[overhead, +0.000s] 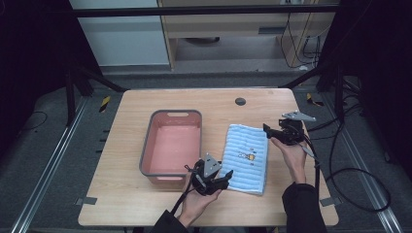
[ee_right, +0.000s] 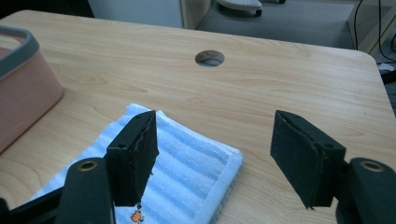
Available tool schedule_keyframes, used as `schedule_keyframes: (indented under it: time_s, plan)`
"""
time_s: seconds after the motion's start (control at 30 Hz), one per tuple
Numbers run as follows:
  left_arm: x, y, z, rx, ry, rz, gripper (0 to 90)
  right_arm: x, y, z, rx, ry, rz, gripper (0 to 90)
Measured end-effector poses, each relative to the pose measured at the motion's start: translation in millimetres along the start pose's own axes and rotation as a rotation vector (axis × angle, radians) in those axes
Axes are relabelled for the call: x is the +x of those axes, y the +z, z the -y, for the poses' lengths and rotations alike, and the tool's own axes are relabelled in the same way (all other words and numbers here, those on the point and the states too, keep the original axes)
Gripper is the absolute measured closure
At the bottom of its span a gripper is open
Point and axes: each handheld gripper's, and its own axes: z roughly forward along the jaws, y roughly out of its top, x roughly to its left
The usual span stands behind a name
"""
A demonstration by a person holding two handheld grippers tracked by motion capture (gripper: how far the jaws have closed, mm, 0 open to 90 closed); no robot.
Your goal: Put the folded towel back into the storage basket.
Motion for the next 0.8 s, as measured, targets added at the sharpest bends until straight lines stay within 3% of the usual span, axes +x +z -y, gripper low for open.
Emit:
schedule_keyframes:
  time_s: [0.37, 0.6, 0.8]
  plan:
    - [-2.9, 12.1, 15.8, 0.051, 0.008, -0.014, 50.8, 4.0, 13.9, 6.7, 0.048, -0.025, -0.017, 33.7]
    - [-2.8, 15.9, 22.7, 0.081, 0.012, -0.041, 51.1, -2.8, 17.5, 17.6, 0.055, 0.030, -0.028, 34.4]
    - [-4.8, 20.6, 26.4, 0.100, 0.019, -0.052, 50.9, -1.7, 24.1, 21.4, 0.071, 0.008, -0.023, 35.1]
